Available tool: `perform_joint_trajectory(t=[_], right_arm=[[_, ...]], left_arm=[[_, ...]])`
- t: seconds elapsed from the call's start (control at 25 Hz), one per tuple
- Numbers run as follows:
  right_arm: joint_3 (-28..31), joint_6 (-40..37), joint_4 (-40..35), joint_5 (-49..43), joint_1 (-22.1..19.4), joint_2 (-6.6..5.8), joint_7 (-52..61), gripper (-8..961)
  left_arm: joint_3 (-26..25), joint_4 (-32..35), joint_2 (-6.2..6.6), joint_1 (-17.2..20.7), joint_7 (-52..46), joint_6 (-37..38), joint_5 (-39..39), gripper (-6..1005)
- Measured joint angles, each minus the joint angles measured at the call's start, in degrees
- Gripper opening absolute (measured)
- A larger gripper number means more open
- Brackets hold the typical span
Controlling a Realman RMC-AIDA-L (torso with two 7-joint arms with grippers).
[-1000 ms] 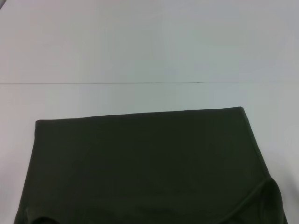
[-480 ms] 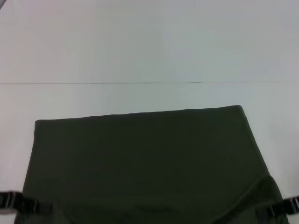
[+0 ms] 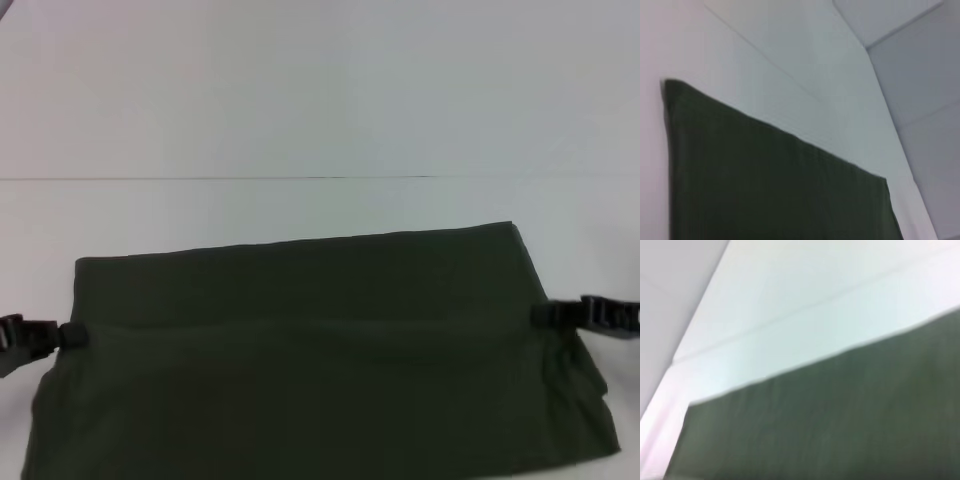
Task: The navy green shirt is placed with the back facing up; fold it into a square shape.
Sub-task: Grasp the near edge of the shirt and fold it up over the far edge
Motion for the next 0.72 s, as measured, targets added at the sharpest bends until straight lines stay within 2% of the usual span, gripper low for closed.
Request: perform_joint_trajectory(t=[0.24,0.36,0.56,0.72], right_arm=[[-0.28,7.80,0.13,7.03,1.30,3.29,-5.34,53],[-0.98,12.24,0.35,7.96,2.65,4.55,-6.38,53],[-1.35,15.42,-0.25,9.64,3.97,5.86,-7.14,53],[-1.44,15.89,-0.36,13.32,4.31,5.71,-7.44,52]], left_arm=[[0.49,-1.17,-3.52,-0.65,2.57,-7.87,-2.10,42],[0.48,-1.18,-4.74,-1.35,3.88,-10.91,-3.21,42],[0.66,-1.34,-5.52,-2.09,4.99,-14.66,-7.06,43],[0.77,-1.37,-5.52,-2.33,5.15,-16.42,-9.15,43]])
